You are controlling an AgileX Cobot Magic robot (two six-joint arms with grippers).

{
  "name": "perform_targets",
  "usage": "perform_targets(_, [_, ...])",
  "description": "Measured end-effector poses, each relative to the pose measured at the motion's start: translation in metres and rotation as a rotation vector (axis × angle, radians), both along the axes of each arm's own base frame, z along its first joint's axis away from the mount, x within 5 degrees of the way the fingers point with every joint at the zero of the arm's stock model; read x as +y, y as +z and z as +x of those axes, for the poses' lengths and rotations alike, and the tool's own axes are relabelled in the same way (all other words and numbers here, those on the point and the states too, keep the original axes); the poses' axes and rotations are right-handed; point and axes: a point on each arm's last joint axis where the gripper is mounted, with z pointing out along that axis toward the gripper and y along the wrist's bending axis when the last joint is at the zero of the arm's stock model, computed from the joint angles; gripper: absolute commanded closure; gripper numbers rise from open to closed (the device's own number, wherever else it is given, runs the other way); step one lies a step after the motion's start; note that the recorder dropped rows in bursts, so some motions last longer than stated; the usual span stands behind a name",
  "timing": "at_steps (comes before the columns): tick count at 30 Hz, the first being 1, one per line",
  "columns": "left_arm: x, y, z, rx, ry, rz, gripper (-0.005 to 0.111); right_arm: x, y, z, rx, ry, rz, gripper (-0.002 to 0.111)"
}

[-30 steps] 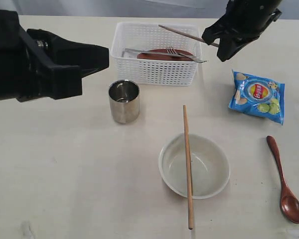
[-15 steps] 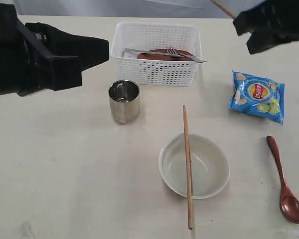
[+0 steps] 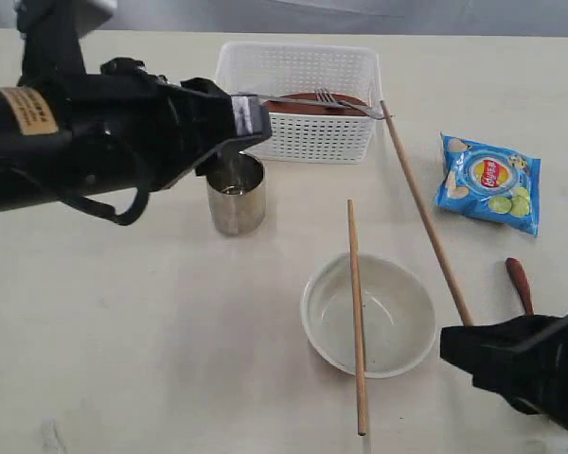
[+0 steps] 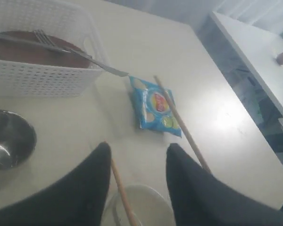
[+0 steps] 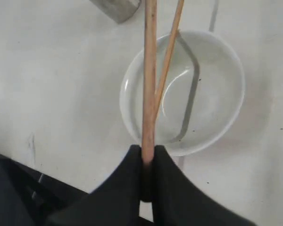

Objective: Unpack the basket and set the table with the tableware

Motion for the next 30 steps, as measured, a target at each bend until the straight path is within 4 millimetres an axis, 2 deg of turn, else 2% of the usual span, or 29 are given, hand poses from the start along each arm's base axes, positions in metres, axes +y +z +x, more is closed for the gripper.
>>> perform_targets(3, [-0.031, -0.017, -0.003, 0.069, -0.069, 0.042, 0.067, 0.007, -0.004, -0.001, -0.012, 0.033, 0.045, 0.109])
perform_targets(7, [-0.064, -0.013, -0.005, 0.057, -0.136, 0.034, 0.067, 0.012, -0.002, 0.002, -0.042, 0.039, 0.084, 0.109])
perform_targets(13, [-0.083, -0.017, 0.004, 0.08, -0.13, 0.032, 0.067, 0.013, -0.001, 0.002, -0.048, 0.039, 0.092, 0.109])
perform_targets(19, [-0.097, -0.015, 0.0, 0.088, -0.155, 0.016, 0.067, 0.013, -0.001, 0.002, -0.052, 0.043, 0.089, 0.109])
perform_targets(30, [-0.108, -0.033, 0.002, 0.22, -0.086, -0.028, 0.067, 0.013, -0.001, 0.002, -0.071, 0.064, 0.074, 0.109])
